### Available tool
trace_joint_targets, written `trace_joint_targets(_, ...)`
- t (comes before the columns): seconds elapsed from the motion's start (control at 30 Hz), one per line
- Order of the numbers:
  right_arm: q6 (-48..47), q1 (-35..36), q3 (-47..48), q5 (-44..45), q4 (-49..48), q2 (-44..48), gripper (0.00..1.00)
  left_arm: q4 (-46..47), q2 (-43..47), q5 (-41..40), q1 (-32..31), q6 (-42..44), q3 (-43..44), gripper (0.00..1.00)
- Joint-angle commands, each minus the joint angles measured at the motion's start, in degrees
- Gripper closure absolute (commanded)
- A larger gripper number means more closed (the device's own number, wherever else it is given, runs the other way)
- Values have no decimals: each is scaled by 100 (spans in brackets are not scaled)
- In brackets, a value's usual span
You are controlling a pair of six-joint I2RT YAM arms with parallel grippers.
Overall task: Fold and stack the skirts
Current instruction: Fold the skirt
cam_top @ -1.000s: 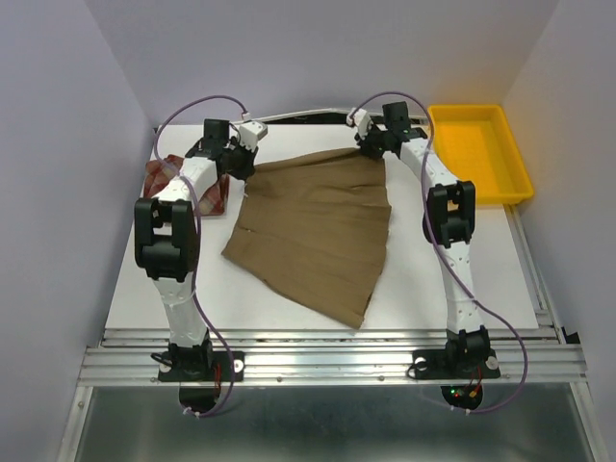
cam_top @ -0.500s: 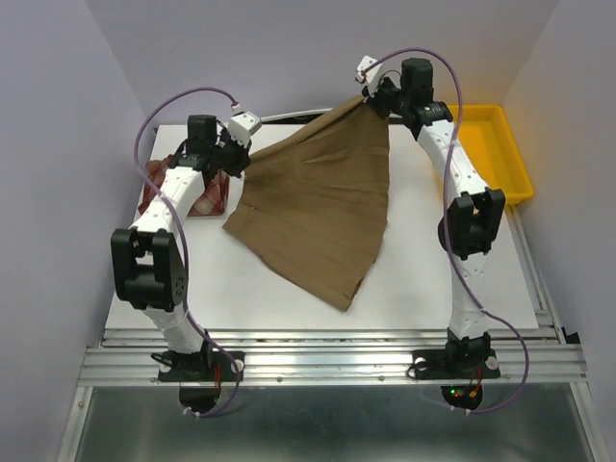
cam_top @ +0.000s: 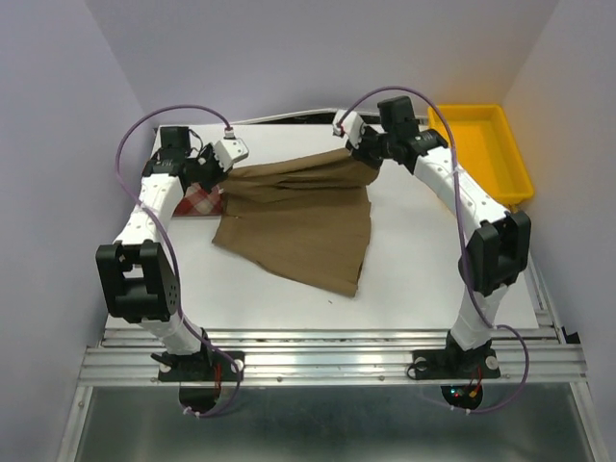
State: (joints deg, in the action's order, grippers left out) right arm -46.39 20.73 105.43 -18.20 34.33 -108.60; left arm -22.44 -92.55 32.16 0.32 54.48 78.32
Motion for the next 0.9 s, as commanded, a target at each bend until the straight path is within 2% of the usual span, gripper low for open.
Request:
trace_joint_targets(0.0,59,317,-398,334,433,917,99,-848,185,563,363,1747,-81,100)
trace_joint_targets(0.13,270,598,-619,413,750,1200,99,-1307,246,642,434,2303,-89,100)
trace_joint_targets(0.27,587,599,-375,458,1058,1315,99,-1518,623,704,443,2672,-396,100)
trace_joint_targets(0.4,754,730,-365,133,1506,1437,99,-1544,1046,590,452,3068,-853,100)
trace_joint_targets(0.6,1018,1090,-979,-157,1638,1684,99,-1816,1468,396,452,3543,-1258,100)
trace_joint_targets(0.87,1492,1503,-734,-764,2139,1956,99,-1808,1881,256,487,3807,-1767,100)
